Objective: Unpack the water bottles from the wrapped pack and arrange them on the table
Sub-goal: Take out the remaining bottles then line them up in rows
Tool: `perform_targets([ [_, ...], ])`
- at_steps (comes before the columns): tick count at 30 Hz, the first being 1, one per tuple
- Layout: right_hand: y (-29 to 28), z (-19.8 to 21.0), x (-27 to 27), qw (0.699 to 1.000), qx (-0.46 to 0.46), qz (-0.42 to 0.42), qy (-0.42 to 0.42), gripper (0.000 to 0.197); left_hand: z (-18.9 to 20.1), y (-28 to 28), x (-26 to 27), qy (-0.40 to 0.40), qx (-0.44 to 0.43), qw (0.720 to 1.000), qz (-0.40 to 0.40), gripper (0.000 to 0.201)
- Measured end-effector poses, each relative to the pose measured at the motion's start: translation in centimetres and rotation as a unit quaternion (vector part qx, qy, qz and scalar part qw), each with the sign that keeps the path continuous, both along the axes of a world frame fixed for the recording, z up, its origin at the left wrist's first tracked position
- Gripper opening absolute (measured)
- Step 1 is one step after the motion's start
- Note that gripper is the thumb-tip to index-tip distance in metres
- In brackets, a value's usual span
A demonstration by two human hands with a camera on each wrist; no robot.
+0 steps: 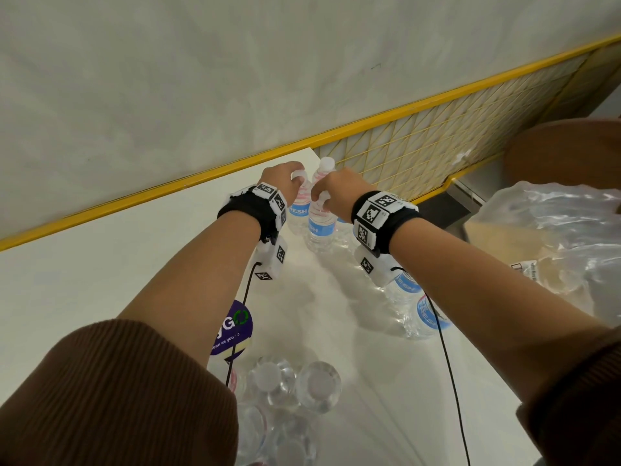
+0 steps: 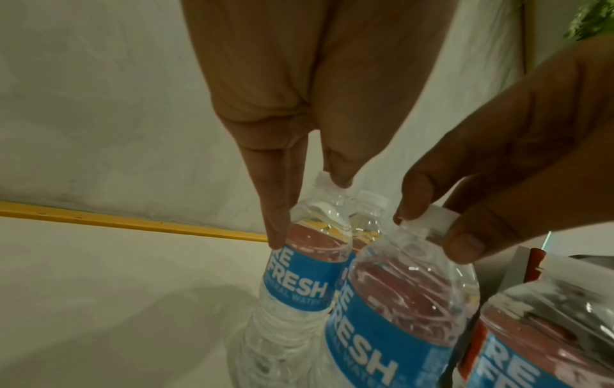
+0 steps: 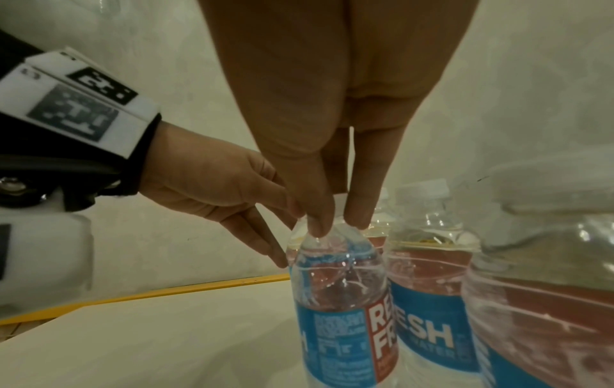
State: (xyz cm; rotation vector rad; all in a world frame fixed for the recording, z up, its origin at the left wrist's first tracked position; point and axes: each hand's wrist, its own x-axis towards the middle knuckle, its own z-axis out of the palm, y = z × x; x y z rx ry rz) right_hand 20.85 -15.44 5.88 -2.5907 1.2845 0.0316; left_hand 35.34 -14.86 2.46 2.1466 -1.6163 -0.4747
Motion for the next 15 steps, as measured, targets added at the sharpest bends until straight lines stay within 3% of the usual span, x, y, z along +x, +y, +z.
perform_targets([
  [15,-0.50,0.35,0.18,1.000,0.015,0.019,0.018,0.027,0.17,-0.15,0.29,-0.001,-0.001,1.000,-0.002,0.038],
])
